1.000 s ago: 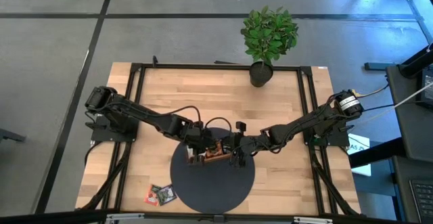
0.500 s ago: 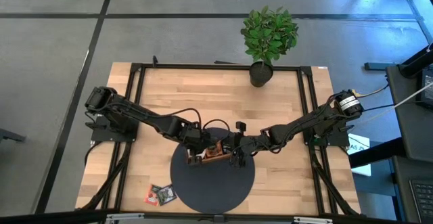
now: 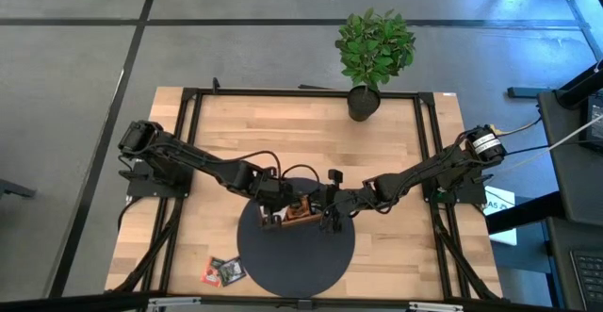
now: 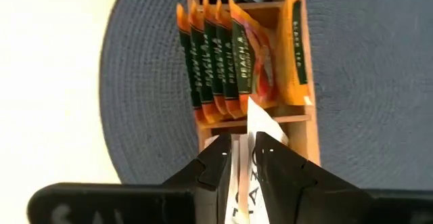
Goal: Pick & Place Tea
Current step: Put the white orange tea bag into the left section of the wooden organizer
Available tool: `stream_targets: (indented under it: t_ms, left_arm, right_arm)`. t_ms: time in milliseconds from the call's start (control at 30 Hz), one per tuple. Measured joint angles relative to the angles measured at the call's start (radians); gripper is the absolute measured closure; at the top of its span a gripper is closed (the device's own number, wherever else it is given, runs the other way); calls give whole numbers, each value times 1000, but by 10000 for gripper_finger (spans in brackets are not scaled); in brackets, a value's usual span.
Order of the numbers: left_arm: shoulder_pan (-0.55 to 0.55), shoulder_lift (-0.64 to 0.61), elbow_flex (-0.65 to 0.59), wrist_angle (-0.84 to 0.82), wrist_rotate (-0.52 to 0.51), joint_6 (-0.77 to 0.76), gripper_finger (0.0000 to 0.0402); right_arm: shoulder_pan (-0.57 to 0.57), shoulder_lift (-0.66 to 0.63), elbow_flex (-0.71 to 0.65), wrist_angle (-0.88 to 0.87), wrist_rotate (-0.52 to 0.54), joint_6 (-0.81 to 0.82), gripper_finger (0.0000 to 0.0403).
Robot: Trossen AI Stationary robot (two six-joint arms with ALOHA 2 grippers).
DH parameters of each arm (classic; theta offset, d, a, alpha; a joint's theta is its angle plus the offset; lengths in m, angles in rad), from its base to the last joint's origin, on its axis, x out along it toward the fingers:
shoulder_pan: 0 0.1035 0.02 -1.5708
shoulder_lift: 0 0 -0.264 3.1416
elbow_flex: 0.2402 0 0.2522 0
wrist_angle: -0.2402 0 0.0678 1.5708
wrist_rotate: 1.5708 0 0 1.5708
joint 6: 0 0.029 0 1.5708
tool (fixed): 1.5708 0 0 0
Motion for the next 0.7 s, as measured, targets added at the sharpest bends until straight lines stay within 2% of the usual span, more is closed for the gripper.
stream_targets:
  t_ms: [300,600,700]
  left_arm:
    - [-8,0,0,1,57,-7,340]
    - [-8,0,0,1,57,-3,337]
    - [-8,0,0,1,54,44,340]
  right_arm:
    - [0,0,0,0,0,0,276]
    - [0,0,0,0,0,0,276]
    - [0,0,0,0,0,0,276]
